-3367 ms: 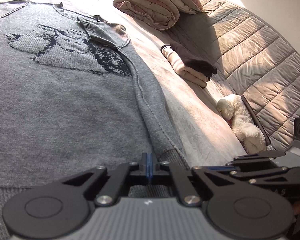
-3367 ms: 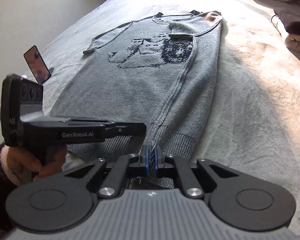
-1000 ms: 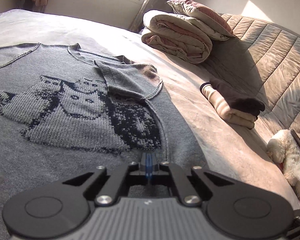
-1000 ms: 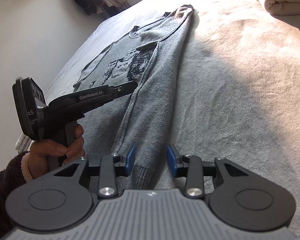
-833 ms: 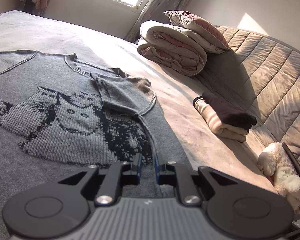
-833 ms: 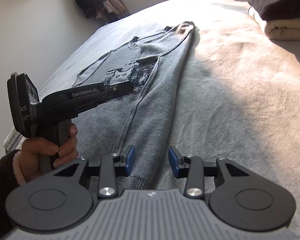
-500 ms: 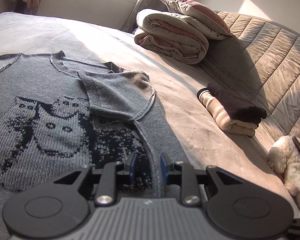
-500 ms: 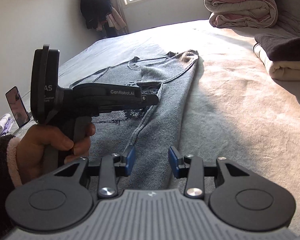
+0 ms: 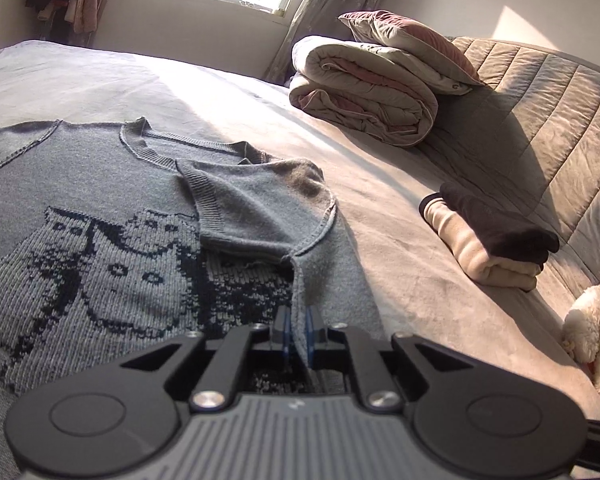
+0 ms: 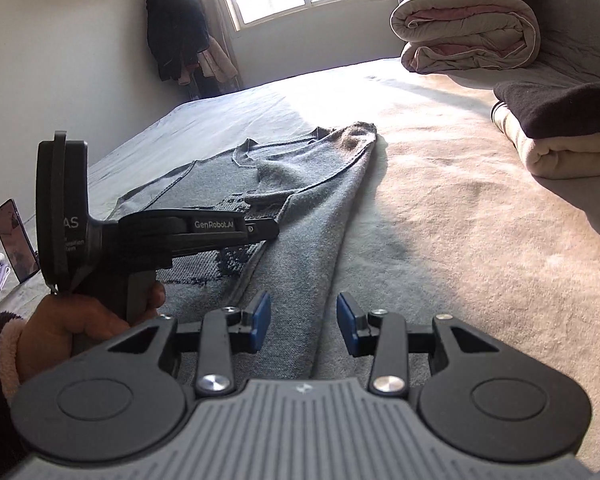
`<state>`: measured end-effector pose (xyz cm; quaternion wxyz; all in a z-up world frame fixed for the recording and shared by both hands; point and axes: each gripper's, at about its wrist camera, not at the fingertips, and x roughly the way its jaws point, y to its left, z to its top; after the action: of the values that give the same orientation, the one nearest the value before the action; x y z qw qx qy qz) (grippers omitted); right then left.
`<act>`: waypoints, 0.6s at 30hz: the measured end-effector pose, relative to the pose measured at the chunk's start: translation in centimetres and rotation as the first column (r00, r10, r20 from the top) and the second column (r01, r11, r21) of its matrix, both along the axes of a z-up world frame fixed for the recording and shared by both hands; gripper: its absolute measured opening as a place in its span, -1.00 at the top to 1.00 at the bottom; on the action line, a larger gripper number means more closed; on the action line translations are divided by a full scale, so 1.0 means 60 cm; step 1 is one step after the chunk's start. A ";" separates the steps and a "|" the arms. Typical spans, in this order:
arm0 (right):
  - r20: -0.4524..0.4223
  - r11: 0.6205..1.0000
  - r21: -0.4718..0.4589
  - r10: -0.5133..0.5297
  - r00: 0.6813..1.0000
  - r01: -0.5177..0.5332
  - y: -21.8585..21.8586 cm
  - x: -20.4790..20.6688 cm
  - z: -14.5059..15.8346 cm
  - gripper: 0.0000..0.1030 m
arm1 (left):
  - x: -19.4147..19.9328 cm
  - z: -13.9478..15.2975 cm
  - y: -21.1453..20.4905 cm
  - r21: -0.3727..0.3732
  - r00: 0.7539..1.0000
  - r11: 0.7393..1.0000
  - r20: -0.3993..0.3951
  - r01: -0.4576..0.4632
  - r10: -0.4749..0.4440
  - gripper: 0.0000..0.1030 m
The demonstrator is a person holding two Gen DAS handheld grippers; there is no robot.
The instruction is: Fold clothes
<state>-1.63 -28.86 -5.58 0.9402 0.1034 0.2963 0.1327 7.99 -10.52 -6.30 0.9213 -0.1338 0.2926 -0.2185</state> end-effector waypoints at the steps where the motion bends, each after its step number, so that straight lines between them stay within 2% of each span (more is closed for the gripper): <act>1: 0.009 1.000 -0.005 0.002 1.000 -0.002 0.002 0.001 0.000 0.28 | -0.002 0.006 0.004 -0.033 1.000 0.999 0.021 0.003 -0.003 0.81; 5: 0.048 0.999 -0.028 0.022 0.999 -0.020 0.016 0.005 0.002 0.50 | 0.019 -0.010 -0.020 -0.047 0.988 0.989 -0.059 0.143 -0.145 0.81; 8: 0.037 0.999 -0.030 0.027 0.999 -0.026 0.021 0.013 -0.002 0.53 | 0.036 -0.023 -0.040 -0.062 0.959 0.967 -0.122 0.249 -0.255 0.82; 10: -0.004 0.998 -0.041 0.037 0.999 -0.037 0.027 0.017 -0.011 0.53 | 0.047 -0.031 -0.053 -0.076 0.931 0.945 -0.163 0.317 -0.325 0.82; 12: -0.072 0.996 -0.070 0.051 0.996 -0.056 0.034 0.021 -0.022 0.55 | 0.042 -0.037 -0.048 -0.091 0.934 0.947 -0.158 0.309 -0.320 0.83; 13: -0.080 0.994 -0.088 0.055 0.995 -0.062 0.037 0.017 -0.027 0.58 | 0.039 -0.039 -0.045 -0.099 0.937 0.949 -0.153 0.301 -0.313 0.83; 16: -0.067 0.990 -0.124 0.065 0.996 -0.073 0.040 -0.002 -0.019 0.59 | 0.019 -0.026 -0.035 -0.084 0.946 0.955 -0.137 0.286 -0.295 0.80; 18: -0.063 0.989 -0.118 0.084 0.994 -0.091 0.037 -0.020 -0.009 0.46 | 0.003 -0.019 -0.029 -0.055 0.948 0.956 -0.127 0.288 -0.293 0.70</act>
<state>-2.82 -26.63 -6.15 0.9289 0.0372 0.3353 0.1524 8.19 -12.27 -7.41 0.8548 -0.1203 0.3664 -0.3474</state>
